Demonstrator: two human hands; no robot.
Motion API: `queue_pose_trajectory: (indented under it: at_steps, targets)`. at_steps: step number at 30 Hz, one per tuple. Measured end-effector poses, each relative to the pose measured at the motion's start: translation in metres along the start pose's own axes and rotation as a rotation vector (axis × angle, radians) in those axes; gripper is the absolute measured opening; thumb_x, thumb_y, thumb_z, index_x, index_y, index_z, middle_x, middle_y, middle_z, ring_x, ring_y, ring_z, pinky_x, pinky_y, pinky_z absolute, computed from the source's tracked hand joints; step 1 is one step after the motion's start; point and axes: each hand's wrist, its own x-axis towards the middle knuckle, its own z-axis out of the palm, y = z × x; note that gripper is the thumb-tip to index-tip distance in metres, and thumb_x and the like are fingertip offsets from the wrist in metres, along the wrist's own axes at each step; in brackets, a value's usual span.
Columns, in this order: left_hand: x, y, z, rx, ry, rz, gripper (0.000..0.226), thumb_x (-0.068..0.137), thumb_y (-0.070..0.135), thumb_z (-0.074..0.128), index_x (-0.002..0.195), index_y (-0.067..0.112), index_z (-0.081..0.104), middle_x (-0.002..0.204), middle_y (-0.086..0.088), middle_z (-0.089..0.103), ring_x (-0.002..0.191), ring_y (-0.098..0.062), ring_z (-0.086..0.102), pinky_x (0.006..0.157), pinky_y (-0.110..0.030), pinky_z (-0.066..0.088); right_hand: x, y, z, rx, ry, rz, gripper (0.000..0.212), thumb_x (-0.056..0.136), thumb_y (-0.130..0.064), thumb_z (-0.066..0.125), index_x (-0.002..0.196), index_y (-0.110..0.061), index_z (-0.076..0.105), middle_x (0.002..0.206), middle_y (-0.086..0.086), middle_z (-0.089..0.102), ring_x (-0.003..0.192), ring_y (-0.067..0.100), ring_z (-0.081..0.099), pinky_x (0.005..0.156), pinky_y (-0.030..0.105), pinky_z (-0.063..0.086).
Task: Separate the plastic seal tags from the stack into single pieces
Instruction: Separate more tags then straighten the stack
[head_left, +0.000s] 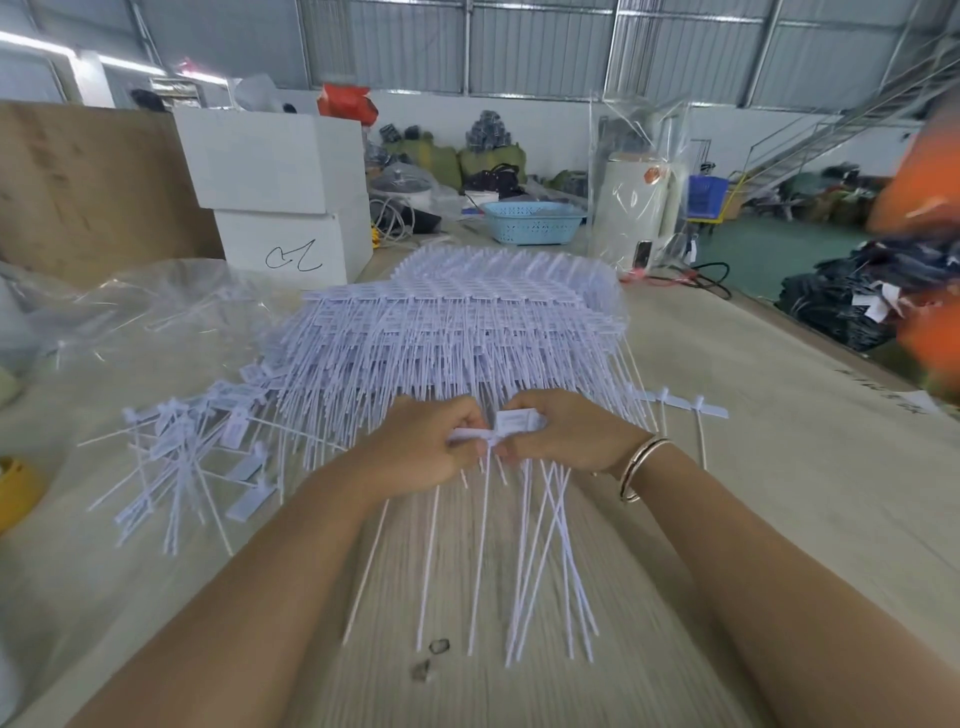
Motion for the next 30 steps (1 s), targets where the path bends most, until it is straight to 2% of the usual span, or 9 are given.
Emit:
queue_pose_trajectory:
  at_steps: [6, 12, 14, 16, 18, 20, 24, 28, 30]
  targets:
    - [0.003, 0.002, 0.006, -0.101, 0.018, -0.005, 0.017, 0.093, 0.026, 0.058, 0.080, 0.034, 0.050, 0.063, 0.009, 0.054, 0.052, -0.008, 0.045, 0.052, -0.026, 0.033, -0.004, 0.004, -0.009, 0.007, -0.035, 0.061, 0.025, 0.080, -0.016, 0.070, 0.075, 0.008, 0.063, 0.052, -0.004, 0.039, 0.044, 0.005, 0.031, 0.045, 0.019, 0.025]
    - [0.007, 0.008, 0.007, -0.129, -0.066, -0.058, 0.034, 0.097, 0.042, 0.046, 0.067, 0.034, 0.059, 0.051, 0.014, 0.054, 0.044, 0.000, 0.044, 0.050, -0.017, 0.034, -0.005, 0.009, -0.006, 0.126, -0.051, 0.033, 0.016, 0.079, -0.020, 0.073, 0.064, -0.017, 0.066, 0.055, -0.010, 0.050, 0.053, 0.005, 0.041, 0.051, 0.017, 0.031]
    - [0.006, 0.006, 0.003, -0.273, -0.060, -0.038, 0.031, 0.096, 0.037, 0.049, 0.074, 0.032, 0.068, 0.052, 0.022, 0.057, 0.046, 0.006, 0.046, 0.049, -0.008, 0.034, -0.005, 0.008, -0.007, 0.195, -0.040, -0.014, 0.018, 0.080, -0.018, 0.073, 0.064, -0.025, 0.065, 0.056, -0.015, 0.055, 0.054, 0.001, 0.045, 0.052, 0.013, 0.032]
    - [0.006, 0.003, 0.002, -0.427, -0.027, -0.033, 0.031, 0.096, 0.033, 0.049, 0.088, 0.015, 0.072, 0.057, 0.024, 0.059, 0.053, 0.008, 0.048, 0.056, -0.007, 0.037, -0.006, 0.006, -0.008, 0.310, -0.021, -0.071, 0.016, 0.081, -0.017, 0.072, 0.069, -0.026, 0.066, 0.062, -0.013, 0.061, 0.059, 0.001, 0.051, 0.057, 0.012, 0.037]
    - [0.006, 0.003, 0.005, -0.579, 0.011, -0.023, 0.031, 0.094, 0.034, 0.049, 0.084, 0.012, 0.069, 0.057, 0.021, 0.058, 0.055, 0.006, 0.048, 0.059, -0.009, 0.039, -0.006, 0.004, -0.008, 0.423, 0.003, -0.129, 0.015, 0.081, -0.013, 0.072, 0.073, -0.023, 0.066, 0.066, -0.012, 0.064, 0.063, 0.001, 0.055, 0.061, 0.012, 0.041]
    - [0.005, 0.003, 0.007, -0.697, 0.039, -0.043, 0.030, 0.088, 0.043, 0.048, 0.074, 0.026, 0.068, 0.056, 0.019, 0.056, 0.056, 0.002, 0.048, 0.066, -0.018, 0.038, -0.008, 0.002, -0.007, 0.500, 0.058, -0.189, 0.016, 0.081, -0.011, 0.071, 0.072, -0.022, 0.063, 0.065, -0.011, 0.065, 0.062, 0.005, 0.056, 0.058, 0.012, 0.041]
    - [0.008, -0.011, -0.004, -1.031, 0.156, -0.107, 0.034, 0.090, 0.045, 0.049, 0.064, 0.030, 0.064, 0.053, 0.011, 0.046, 0.054, -0.008, 0.041, 0.066, -0.030, 0.034, -0.013, 0.007, -0.019, 0.547, 0.259, -0.203, 0.016, 0.080, -0.027, 0.068, 0.067, -0.027, 0.060, 0.069, -0.002, 0.066, 0.063, 0.024, 0.043, 0.052, 0.025, 0.034]
    - [0.016, -0.009, -0.005, -0.829, 0.108, -0.238, 0.021, 0.092, 0.023, 0.052, 0.096, 0.006, 0.064, 0.068, -0.016, 0.064, 0.056, -0.012, 0.051, 0.052, -0.019, 0.039, -0.014, 0.011, -0.018, 0.397, 0.134, -0.162, 0.012, 0.085, -0.019, 0.069, 0.075, -0.018, 0.061, 0.062, -0.009, 0.062, 0.055, 0.013, 0.048, 0.052, 0.015, 0.037]
    - [0.015, -0.008, -0.002, -0.524, 0.027, -0.156, 0.019, 0.090, 0.029, 0.051, 0.089, 0.013, 0.059, 0.074, -0.006, 0.061, 0.067, -0.015, 0.052, 0.062, -0.026, 0.040, -0.011, 0.009, -0.016, 0.393, 0.074, -0.119, 0.006, 0.084, -0.014, 0.069, 0.087, -0.017, 0.065, 0.059, -0.013, 0.061, 0.052, 0.002, 0.052, 0.052, 0.012, 0.038]
